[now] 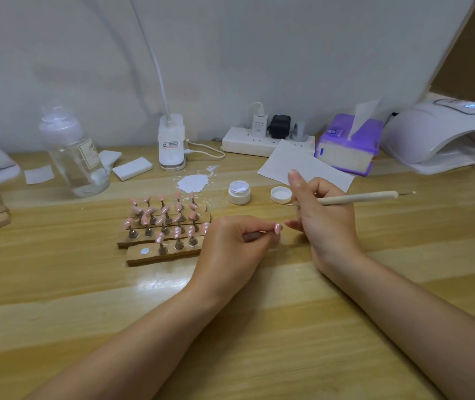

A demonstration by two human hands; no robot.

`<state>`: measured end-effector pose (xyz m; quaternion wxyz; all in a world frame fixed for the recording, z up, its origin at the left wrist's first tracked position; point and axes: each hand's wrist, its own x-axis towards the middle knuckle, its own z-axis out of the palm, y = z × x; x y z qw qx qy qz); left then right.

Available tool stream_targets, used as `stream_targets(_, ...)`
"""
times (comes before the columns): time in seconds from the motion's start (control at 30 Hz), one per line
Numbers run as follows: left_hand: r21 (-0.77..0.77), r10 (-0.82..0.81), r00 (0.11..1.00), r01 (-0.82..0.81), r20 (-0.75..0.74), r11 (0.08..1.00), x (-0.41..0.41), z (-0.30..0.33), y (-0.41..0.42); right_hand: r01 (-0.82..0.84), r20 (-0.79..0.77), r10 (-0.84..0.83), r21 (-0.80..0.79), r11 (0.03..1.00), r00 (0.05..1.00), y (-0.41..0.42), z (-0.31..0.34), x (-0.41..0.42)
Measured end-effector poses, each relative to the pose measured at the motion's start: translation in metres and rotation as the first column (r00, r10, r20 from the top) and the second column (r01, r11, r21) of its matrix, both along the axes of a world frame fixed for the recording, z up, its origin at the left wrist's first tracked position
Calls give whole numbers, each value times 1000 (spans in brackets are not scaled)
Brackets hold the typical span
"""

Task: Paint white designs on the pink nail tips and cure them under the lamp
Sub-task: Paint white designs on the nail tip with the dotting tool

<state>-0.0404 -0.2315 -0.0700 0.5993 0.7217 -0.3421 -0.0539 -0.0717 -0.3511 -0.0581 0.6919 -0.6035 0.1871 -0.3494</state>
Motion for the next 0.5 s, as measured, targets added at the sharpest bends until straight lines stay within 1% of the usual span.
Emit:
stream_targets(0.07, -42, -15, 1000, 13, -26, 999, 0, 1, 1, -19, -13, 18, -59, 998, 1000, 0, 1, 0)
stream_targets(0.2, -99, -45, 999, 43, -19, 994, -2, 2, 1, -83, -15, 82, -90, 992, 996, -3, 7, 4)
stream_targets(0.33, -119, -56, 998, 58, 23, 991, -2, 3, 1, -22, -26, 17, -212, 977, 1000, -5, 13, 10)
stream_targets(0.4, -125, -52, 999, 54, 15, 991, -1, 2, 1, -12, -26, 5, -271, 962, 1000, -6, 22, 17)
stream_targets(0.5, -127, -40, 999, 39, -4, 991, 0, 1, 0, -19, -16, 15, -286, 958, 1000, -7, 32, 33)
